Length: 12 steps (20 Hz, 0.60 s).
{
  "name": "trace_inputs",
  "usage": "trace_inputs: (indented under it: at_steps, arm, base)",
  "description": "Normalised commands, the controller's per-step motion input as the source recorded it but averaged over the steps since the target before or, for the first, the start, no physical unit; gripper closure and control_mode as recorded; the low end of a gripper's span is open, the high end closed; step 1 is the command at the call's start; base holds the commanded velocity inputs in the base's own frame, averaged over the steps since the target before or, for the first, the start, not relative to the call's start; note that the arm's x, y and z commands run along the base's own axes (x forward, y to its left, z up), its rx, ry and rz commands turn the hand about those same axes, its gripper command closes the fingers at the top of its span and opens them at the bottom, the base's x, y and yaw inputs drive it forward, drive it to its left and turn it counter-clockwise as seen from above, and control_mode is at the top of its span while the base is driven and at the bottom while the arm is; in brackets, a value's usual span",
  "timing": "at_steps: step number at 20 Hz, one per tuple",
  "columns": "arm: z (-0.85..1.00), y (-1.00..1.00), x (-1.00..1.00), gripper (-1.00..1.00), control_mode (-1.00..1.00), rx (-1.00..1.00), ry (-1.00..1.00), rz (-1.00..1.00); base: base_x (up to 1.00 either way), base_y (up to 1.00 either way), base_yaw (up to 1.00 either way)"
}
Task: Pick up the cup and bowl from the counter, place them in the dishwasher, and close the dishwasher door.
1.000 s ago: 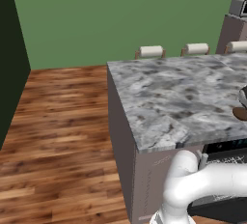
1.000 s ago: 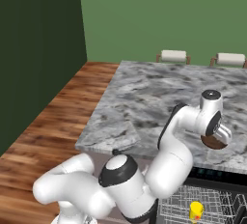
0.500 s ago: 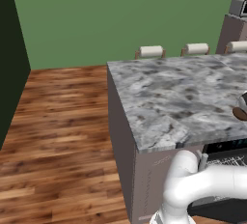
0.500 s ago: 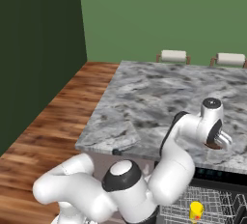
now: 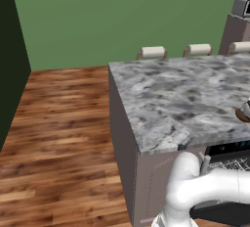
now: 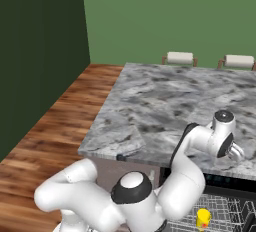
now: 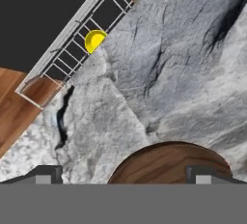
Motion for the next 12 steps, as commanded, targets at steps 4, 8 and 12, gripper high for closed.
trace_inputs:
  at_steps: [4,8,12]
  arm:
    - [-0.18,-0.31,0.02,-1.00,-1.00,0.00,-0.04,0.00]
    - [-0.10,-0.19,0.30,-1.00,-1.00,0.00,0.00,0.00]
    - [-0.13,-0.10,0.52,-1.00,-1.00,0.00,0.00,-0.01]
  base:
    - [0.00,0.00,0.00]
    - [0.00,0.00,0.00]
    - [0.00,0.00,0.00]
